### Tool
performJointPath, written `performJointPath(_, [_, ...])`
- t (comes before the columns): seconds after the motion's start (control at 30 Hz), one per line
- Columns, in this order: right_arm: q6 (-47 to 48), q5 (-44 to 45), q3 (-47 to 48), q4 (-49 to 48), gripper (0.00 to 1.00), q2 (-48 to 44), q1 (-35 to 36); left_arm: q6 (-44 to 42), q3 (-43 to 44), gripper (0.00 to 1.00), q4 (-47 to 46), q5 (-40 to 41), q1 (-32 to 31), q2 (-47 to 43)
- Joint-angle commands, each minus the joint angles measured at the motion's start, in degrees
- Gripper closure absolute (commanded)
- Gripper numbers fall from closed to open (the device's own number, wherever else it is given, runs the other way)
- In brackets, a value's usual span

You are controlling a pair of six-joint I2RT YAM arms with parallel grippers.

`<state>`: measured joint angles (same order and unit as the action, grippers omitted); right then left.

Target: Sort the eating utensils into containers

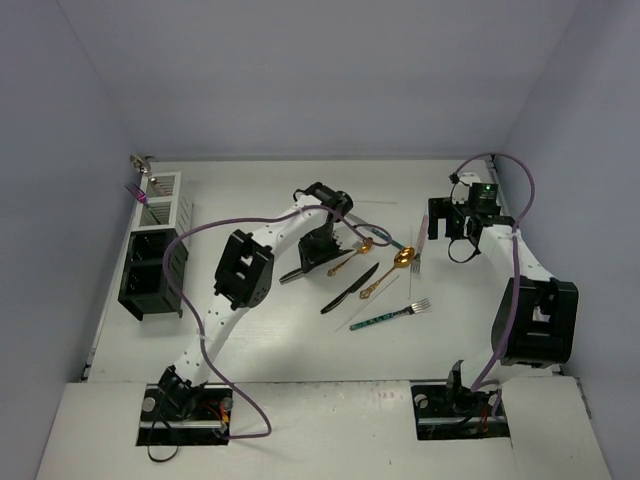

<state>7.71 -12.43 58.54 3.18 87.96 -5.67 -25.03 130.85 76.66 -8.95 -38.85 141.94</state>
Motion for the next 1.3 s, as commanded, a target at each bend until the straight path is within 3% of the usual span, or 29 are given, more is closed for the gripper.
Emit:
performJointPath(0.0, [-0.5, -1.0, 0.9, -2.7, 0.00, -3.3, -0.4, 2.4, 1.9, 1.00, 0.5, -2.6, 2.8, -12.5])
performJointPath(0.17, [-1.5, -1.4, 1.9, -2.7, 0.00, -3.0, -0.4, 3.5, 1.0, 1.00, 0.4, -3.5, 5.5, -18.6])
performJointPath(0.37, [-2.4, -2.4, 3.3, -2.7, 0.00, -3.3, -0.3, 6.5, -3.2, 1.00, -3.8, -10.7, 14.4, -30.3])
performJointPath(0.57, [-2.9, -2.9, 4.0, -2.7, 0.00, -2.3, 0.4, 7.5, -18.8, 1.00, -14.9, -19.0, 27.4, -48.5])
performJointPath(0.77, [-3.2, -2.5, 3.5, -2.8, 0.00, -1.2, 2.1, 8.0, -35.8, 1.00, -29.2, -29.2, 47.9, -65.1])
performJointPath(0.93, [-3.2, -2.2, 3.3, -4.7, 0.00, -0.8, 2.8, 9.9, -48.7, 1.00, -42.3, -36.8, 60.0, -73.5])
performJointPath(1.1, [-2.8, -2.1, 3.2, -4.9, 0.00, -0.6, 2.9, 14.9, -57.7, 1.00, -56.3, -41.4, 67.0, -76.8])
performJointPath(1.27, [-2.7, -2.3, 2.5, -5.3, 0.00, -0.4, 2.9, 19.5, -64.5, 1.00, -68.9, -40.7, 70.3, -77.7])
